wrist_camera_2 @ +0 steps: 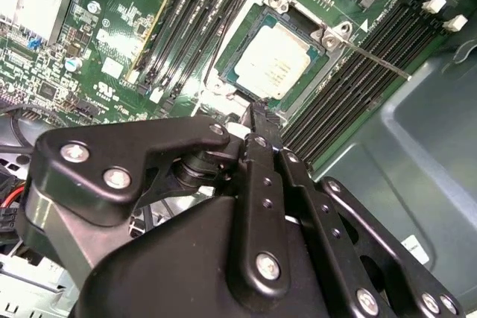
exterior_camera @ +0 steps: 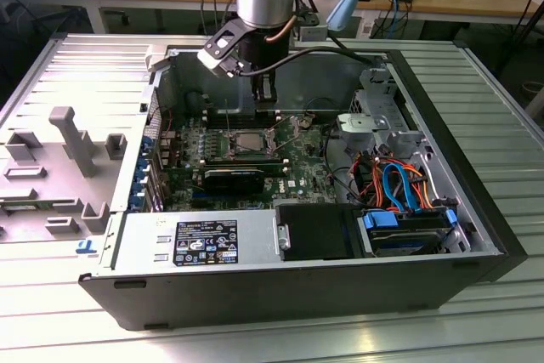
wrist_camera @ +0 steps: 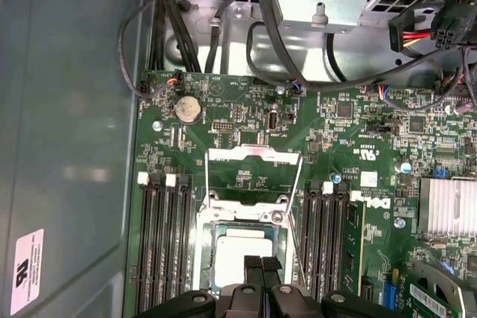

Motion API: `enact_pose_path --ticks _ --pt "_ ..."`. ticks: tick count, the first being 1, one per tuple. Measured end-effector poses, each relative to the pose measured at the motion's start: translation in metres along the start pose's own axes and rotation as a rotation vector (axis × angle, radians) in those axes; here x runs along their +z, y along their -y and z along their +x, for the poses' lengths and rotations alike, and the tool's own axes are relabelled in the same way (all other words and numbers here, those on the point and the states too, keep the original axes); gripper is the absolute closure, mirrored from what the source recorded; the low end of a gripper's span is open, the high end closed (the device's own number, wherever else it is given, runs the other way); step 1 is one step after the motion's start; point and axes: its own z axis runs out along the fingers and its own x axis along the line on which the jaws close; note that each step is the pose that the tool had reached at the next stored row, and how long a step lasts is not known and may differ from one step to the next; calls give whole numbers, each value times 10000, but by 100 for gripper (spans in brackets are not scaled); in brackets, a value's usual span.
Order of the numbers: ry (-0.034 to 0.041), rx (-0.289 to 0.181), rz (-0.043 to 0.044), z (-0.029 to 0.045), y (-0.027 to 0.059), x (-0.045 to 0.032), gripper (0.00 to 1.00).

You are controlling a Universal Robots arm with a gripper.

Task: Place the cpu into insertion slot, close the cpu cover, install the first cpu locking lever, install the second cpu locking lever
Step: 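Close the cpu cover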

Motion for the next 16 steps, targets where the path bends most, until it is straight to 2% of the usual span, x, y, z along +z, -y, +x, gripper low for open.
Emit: enact_pose_path --ticks 3,16 --pt "0 0 0 -4 -58 6 89" --pt "0 0 0 -6 -92 7 89"
